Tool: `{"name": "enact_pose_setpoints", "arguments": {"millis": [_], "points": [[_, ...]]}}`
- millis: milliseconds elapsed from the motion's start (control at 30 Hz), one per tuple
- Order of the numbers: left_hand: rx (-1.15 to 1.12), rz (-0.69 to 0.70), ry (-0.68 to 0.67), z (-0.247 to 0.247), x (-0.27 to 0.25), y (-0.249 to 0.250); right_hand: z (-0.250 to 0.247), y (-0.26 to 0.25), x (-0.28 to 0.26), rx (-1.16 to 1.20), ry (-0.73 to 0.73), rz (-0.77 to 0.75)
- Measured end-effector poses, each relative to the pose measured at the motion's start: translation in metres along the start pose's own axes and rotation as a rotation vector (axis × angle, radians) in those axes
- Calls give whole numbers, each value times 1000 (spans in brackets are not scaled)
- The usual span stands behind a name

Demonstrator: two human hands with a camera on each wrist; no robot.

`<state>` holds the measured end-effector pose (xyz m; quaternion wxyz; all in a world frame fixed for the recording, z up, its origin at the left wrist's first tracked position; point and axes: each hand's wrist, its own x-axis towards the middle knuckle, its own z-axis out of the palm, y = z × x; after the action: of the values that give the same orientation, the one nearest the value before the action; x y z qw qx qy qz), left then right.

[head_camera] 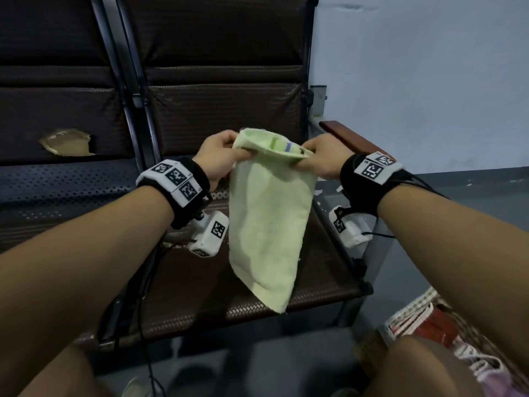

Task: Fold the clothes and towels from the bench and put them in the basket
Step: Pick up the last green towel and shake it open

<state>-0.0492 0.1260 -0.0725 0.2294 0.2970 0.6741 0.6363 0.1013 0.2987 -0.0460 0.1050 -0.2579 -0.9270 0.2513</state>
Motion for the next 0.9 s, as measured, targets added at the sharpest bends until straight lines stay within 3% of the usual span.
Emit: {"name": "enact_pose_setpoints", "arguments": {"millis": [133, 267, 367, 500, 633, 700, 800, 900], "points": [[-3, 167, 211, 0, 19, 19, -4, -4, 19, 200, 250, -124], [-36, 174, 163, -11, 24, 24, -1, -12, 19, 384, 325, -154], [172, 85, 89, -16, 12, -7, 19, 0, 6, 320, 200, -132], [474, -112, -121, -9, -28, -75, 66, 30, -27, 166, -61, -74], [651, -266, -345, -4, -69, -130, 107, 63, -61, 56, -466, 31], [619, -387, -447, -4, -82, -145, 120, 74, -74, 158, -614, 147], [497, -518, -433, -5, -86, -154, 130, 80, -77, 331, -639, 253], [286, -519, -268, -3, -76, -159, 133, 82, -68, 556, -555, 328]]}}
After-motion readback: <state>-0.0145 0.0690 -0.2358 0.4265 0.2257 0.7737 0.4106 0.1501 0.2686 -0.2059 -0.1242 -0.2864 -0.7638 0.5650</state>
